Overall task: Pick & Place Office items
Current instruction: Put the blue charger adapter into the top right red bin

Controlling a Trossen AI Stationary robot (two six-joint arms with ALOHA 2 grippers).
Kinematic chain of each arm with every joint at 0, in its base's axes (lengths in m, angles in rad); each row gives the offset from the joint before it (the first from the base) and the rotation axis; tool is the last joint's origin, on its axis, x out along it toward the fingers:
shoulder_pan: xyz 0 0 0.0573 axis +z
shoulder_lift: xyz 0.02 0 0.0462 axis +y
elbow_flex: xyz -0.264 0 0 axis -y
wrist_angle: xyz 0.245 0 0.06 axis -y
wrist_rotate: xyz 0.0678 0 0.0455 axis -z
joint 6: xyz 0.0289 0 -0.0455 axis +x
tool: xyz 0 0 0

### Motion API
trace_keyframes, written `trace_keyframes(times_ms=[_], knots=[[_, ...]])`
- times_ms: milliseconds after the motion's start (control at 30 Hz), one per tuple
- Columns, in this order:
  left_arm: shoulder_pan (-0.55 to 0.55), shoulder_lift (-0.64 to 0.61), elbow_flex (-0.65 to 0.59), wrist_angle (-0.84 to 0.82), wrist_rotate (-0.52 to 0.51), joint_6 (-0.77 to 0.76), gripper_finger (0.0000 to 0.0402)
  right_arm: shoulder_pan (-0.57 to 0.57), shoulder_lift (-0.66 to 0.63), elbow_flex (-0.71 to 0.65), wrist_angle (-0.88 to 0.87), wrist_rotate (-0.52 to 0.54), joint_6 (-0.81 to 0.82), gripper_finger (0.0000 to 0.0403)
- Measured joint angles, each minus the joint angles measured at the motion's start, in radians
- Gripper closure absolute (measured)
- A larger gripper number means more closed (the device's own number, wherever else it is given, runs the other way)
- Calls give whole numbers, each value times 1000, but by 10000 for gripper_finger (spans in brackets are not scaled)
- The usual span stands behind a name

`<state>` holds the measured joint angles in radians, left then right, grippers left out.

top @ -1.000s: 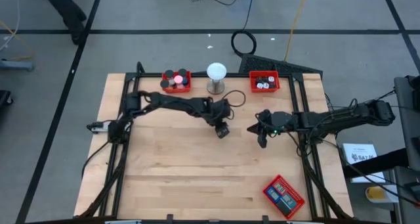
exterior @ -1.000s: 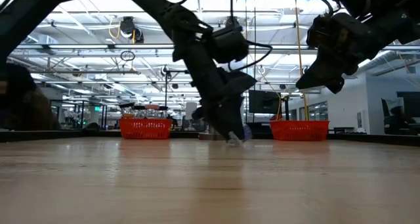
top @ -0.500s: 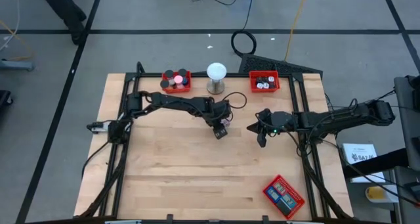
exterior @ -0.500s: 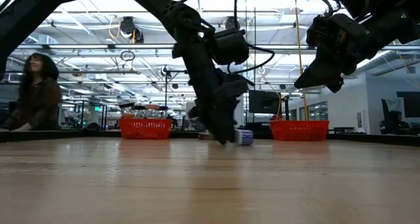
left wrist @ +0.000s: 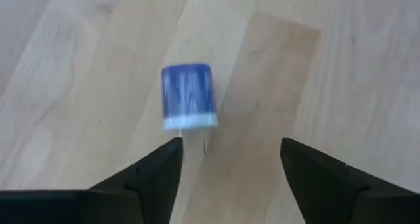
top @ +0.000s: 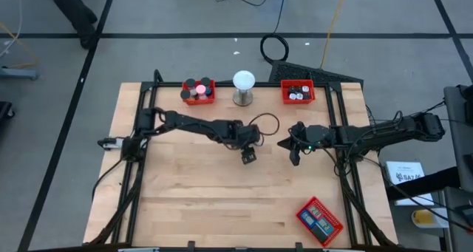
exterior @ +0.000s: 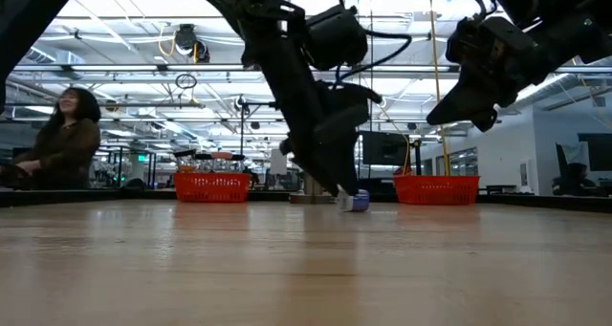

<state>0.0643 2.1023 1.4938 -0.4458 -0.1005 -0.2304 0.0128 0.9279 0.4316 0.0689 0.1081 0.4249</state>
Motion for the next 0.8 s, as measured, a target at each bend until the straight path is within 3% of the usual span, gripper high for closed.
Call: trace_keyframes(times_ms=[167, 367, 800], knots=[[-21, 3, -98, 144, -78, -64, 135, 0, 0, 0, 21, 0, -2, 403], [-19, -2, -175, 227, -93, -157, 175, 0, 0, 0, 33, 0, 0, 403], [-14, -79, -179, 174, -118, -231, 265, 0, 0, 0, 34, 1, -8, 403]])
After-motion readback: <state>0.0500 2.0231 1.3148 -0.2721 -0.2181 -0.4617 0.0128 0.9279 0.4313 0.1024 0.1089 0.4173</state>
